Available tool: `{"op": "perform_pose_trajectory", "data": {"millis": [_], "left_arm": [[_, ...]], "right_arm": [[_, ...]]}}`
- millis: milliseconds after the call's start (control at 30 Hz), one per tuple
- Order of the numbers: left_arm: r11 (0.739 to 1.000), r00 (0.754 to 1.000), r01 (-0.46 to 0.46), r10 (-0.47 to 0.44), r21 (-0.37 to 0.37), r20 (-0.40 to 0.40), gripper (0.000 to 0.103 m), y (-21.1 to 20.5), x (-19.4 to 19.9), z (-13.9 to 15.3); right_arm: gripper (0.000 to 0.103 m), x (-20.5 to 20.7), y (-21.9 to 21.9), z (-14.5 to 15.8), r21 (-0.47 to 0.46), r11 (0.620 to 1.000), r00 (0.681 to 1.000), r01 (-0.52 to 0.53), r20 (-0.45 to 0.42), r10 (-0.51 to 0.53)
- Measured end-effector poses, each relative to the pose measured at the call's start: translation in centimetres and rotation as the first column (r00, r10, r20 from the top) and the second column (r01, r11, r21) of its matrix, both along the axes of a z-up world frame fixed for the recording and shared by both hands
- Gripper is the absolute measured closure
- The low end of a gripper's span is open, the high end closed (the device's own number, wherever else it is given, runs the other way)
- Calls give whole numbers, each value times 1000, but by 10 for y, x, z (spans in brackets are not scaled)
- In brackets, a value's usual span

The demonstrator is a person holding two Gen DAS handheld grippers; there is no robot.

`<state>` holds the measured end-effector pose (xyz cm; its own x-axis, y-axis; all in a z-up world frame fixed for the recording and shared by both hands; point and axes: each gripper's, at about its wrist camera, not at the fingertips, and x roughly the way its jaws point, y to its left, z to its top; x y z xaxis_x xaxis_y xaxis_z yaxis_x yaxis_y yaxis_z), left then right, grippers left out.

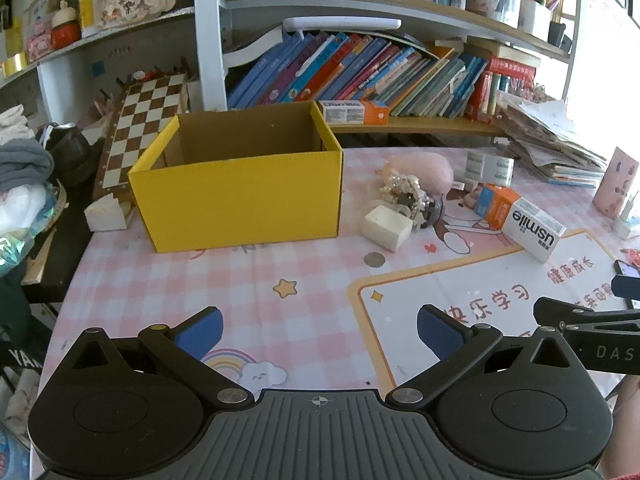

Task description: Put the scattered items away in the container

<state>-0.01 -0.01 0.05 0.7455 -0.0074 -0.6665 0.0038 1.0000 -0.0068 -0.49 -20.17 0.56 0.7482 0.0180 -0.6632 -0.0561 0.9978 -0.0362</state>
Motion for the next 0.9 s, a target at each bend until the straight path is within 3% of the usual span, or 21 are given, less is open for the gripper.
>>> {"op": "perform_pose_trajectory", "data": {"millis": [900], "left_arm": [[1000, 1000, 10, -11, -19, -28, 0, -2, 0, -1]], "right_arm": [[0, -4, -4, 1, 2, 1000, 1000, 5, -1, -5]]}}
